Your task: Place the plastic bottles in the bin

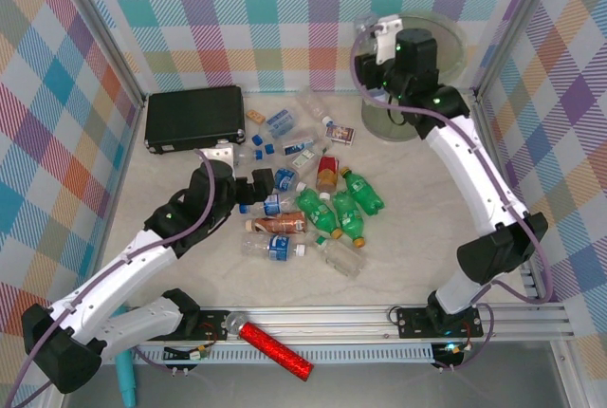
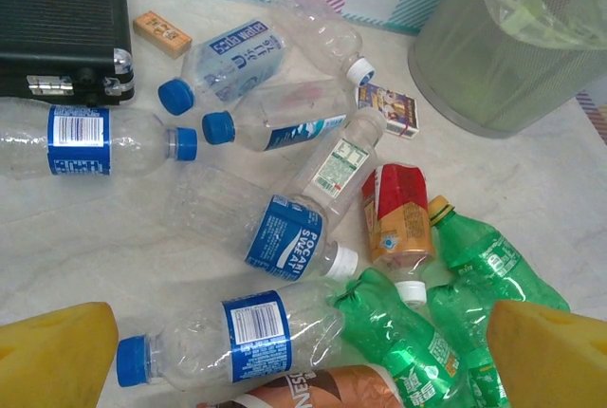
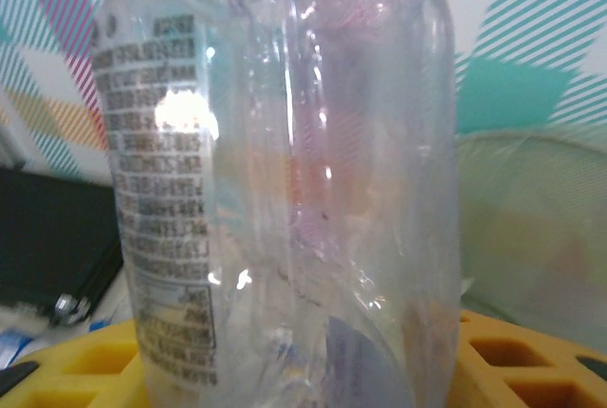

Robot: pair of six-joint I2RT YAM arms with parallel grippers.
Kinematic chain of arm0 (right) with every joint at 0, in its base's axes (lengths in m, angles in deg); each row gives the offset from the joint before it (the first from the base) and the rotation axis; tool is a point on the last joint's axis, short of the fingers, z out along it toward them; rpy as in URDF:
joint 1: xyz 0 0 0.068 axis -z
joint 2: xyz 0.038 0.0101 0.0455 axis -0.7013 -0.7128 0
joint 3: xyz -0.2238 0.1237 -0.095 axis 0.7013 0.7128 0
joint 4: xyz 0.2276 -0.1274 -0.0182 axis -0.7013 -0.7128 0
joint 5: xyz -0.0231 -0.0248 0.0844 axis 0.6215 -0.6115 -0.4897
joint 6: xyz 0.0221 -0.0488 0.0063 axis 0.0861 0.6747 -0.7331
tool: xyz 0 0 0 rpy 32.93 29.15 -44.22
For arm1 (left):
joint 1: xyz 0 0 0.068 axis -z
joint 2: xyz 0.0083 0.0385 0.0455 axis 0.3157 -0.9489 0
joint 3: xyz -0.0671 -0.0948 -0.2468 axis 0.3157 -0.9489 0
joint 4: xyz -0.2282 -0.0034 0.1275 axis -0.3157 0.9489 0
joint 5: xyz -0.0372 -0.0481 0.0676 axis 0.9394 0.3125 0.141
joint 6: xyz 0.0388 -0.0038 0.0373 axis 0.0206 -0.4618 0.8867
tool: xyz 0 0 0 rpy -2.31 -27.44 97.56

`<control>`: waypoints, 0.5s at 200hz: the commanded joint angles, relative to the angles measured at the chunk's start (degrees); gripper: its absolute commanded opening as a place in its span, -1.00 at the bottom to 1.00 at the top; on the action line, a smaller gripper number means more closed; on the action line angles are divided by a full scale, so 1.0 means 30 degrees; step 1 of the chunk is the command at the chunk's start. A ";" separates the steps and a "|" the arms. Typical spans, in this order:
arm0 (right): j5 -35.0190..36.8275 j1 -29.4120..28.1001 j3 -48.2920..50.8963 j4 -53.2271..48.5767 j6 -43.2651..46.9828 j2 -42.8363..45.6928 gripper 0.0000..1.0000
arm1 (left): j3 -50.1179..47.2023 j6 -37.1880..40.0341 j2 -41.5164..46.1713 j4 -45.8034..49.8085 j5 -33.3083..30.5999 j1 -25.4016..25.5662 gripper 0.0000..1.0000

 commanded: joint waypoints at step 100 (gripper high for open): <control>-0.0528 0.4593 -0.8829 0.1373 -0.2998 -0.7372 0.10 | 0.2235 0.0723 0.0002 0.0536 -0.1168 0.0185 0.99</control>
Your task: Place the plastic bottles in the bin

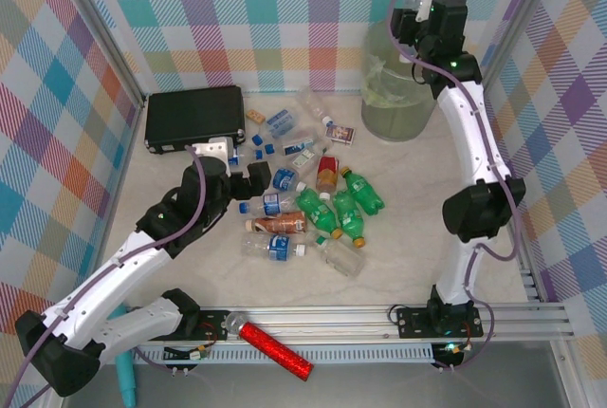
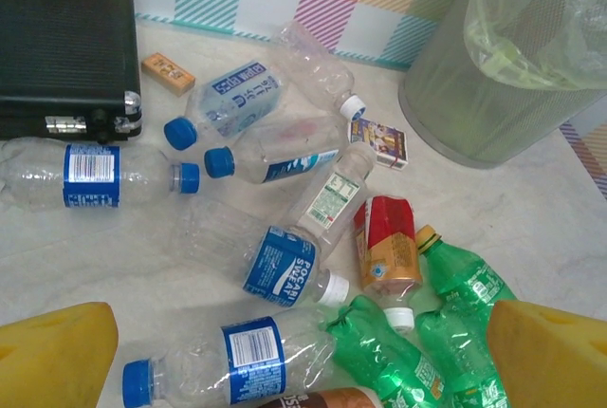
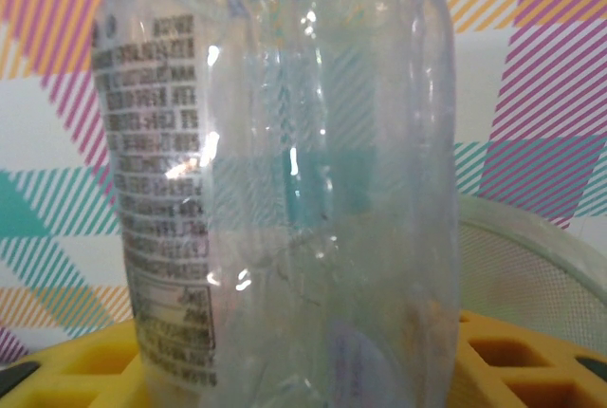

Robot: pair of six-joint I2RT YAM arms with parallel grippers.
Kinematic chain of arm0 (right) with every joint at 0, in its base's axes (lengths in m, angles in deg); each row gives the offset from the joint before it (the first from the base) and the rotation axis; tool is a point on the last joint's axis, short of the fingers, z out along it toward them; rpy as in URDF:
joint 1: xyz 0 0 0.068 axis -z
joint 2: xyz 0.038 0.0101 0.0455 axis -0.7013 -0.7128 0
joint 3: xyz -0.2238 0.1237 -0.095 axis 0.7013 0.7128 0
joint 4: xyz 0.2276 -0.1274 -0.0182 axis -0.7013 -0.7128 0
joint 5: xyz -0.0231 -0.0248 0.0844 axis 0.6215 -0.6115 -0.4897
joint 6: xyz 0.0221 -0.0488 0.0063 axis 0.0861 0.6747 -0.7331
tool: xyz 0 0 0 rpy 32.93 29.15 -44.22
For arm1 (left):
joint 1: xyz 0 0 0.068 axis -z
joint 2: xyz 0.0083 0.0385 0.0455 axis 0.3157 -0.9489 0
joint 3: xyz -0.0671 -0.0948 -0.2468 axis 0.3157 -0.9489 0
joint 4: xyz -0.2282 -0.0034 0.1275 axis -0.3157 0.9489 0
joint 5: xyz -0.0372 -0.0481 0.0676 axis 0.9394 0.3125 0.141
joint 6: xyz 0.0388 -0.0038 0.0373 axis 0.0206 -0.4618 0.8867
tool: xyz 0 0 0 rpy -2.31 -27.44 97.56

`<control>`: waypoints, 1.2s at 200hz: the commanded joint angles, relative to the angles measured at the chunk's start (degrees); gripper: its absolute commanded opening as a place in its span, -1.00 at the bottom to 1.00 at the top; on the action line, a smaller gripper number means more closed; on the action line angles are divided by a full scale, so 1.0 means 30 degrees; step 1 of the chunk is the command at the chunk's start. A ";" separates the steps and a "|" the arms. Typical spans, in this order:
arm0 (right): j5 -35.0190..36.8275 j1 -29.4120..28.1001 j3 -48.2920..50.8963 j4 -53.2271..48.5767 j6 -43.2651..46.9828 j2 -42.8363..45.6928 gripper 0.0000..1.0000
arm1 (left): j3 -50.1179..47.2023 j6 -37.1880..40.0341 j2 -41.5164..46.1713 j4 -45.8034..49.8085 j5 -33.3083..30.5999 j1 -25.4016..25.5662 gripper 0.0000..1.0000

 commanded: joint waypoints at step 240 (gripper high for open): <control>-0.4379 0.0994 0.4968 0.1670 -0.3741 0.2142 0.98 | 0.1879 0.0630 -0.1577 0.0889 -0.1336 0.0185 0.99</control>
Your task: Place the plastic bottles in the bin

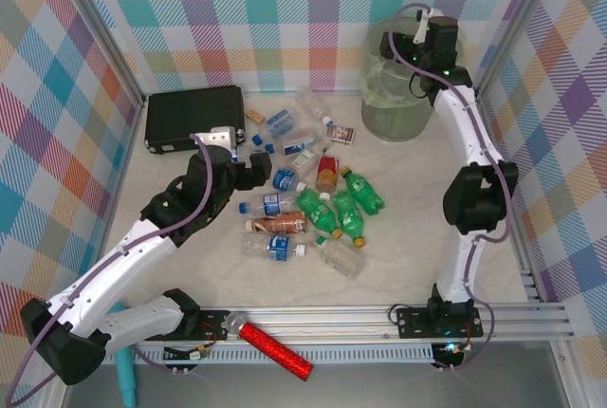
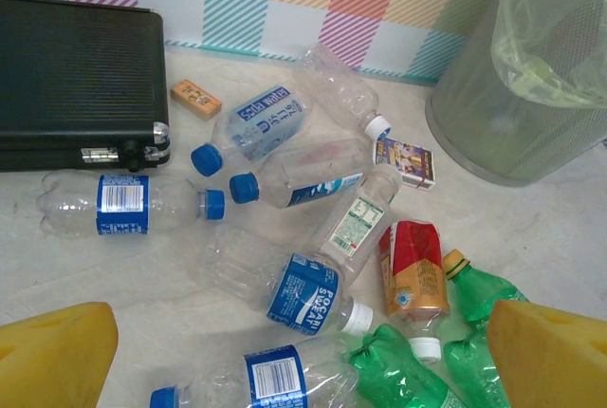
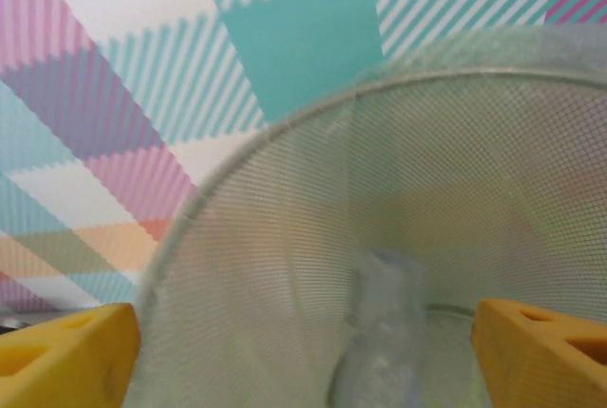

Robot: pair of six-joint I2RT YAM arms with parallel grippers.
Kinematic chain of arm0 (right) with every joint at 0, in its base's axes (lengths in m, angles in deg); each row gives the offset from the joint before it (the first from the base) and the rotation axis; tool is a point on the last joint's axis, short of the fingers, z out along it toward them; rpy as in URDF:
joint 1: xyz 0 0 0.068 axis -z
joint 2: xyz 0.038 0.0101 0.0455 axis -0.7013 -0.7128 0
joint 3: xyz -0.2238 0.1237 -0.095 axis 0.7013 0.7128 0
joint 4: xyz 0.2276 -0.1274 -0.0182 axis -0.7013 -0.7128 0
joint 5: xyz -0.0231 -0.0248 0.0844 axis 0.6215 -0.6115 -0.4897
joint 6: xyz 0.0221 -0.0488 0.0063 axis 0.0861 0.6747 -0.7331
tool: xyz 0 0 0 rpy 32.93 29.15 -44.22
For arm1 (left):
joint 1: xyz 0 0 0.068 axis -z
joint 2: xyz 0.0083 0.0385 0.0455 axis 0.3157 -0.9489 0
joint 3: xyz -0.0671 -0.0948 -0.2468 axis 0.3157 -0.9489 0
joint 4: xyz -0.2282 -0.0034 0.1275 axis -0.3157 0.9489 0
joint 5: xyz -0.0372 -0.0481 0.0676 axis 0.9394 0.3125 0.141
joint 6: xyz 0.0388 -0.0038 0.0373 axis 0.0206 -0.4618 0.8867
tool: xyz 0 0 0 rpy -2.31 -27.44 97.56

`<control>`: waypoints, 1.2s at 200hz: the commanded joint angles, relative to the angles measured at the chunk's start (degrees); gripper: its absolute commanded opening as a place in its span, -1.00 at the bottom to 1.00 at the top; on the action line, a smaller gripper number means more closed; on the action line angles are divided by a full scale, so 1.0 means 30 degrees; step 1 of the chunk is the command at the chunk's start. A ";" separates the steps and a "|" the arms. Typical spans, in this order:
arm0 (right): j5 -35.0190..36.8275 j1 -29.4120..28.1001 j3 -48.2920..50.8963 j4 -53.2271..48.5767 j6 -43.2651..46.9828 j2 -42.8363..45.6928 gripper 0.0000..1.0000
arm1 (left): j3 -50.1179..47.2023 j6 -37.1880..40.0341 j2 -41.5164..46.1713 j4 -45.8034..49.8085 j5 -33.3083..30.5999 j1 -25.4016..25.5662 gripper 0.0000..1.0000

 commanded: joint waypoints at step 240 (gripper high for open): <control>0.1594 -0.6269 1.6807 -0.6596 -0.0614 1.2110 0.98 | -0.5380 -0.1416 0.5006 0.0406 0.1738 0.0159 0.99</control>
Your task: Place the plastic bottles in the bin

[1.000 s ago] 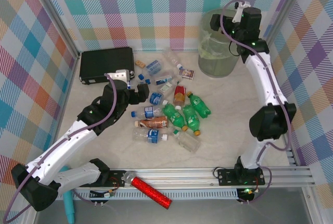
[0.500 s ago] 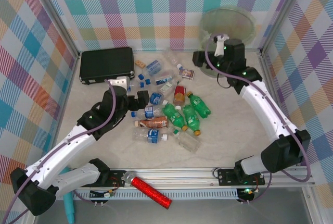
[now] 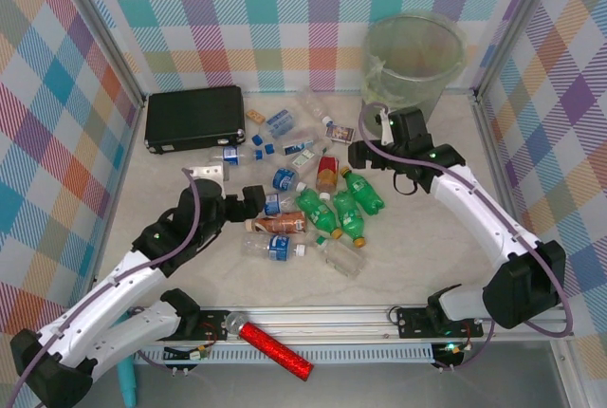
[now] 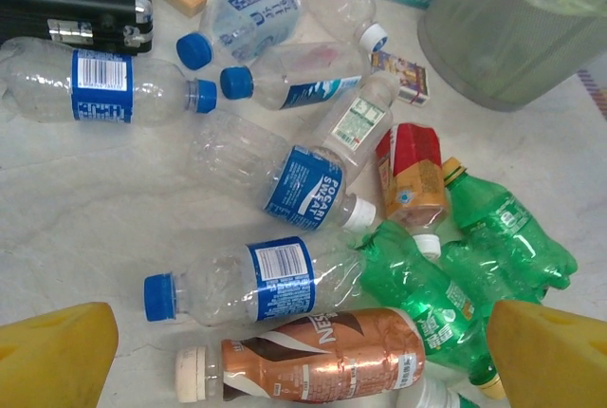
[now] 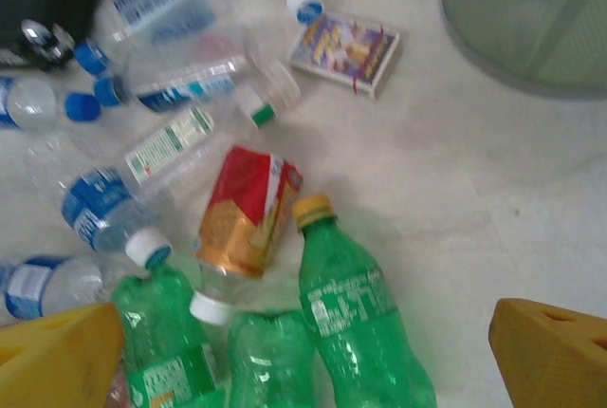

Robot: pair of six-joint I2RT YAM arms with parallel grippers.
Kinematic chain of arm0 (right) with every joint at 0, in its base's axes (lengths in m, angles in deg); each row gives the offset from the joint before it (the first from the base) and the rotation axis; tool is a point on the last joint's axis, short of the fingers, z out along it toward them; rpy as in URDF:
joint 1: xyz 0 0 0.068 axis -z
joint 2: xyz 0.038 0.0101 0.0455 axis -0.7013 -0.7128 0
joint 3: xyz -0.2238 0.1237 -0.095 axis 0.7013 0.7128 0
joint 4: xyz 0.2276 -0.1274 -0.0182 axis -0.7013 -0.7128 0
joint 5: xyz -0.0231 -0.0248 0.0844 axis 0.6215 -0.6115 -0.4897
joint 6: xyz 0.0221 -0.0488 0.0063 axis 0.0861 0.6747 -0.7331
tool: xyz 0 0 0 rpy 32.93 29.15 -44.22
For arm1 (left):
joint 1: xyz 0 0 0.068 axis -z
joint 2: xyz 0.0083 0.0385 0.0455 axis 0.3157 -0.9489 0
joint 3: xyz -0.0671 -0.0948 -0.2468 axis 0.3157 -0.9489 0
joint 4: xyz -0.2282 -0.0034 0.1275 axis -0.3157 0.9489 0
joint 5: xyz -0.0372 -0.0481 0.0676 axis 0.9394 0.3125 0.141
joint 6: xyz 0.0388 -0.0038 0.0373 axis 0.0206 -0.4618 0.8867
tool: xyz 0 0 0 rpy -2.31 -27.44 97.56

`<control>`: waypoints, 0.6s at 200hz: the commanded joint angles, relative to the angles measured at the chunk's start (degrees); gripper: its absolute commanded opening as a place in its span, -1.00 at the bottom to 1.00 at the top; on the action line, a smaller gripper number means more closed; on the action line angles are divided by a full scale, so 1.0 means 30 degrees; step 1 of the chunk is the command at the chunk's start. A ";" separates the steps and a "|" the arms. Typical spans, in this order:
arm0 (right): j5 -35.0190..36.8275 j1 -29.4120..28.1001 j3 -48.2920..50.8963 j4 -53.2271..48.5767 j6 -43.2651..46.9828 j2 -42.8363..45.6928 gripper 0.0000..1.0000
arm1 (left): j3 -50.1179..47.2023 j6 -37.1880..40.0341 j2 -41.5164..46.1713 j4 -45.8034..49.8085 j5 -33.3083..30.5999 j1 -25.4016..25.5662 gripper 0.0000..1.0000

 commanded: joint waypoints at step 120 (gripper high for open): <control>-0.0195 -0.0493 -0.0556 -0.2943 0.1298 -0.3671 0.99 | -0.0303 -0.0754 0.0205 0.0709 -0.1694 0.0170 0.99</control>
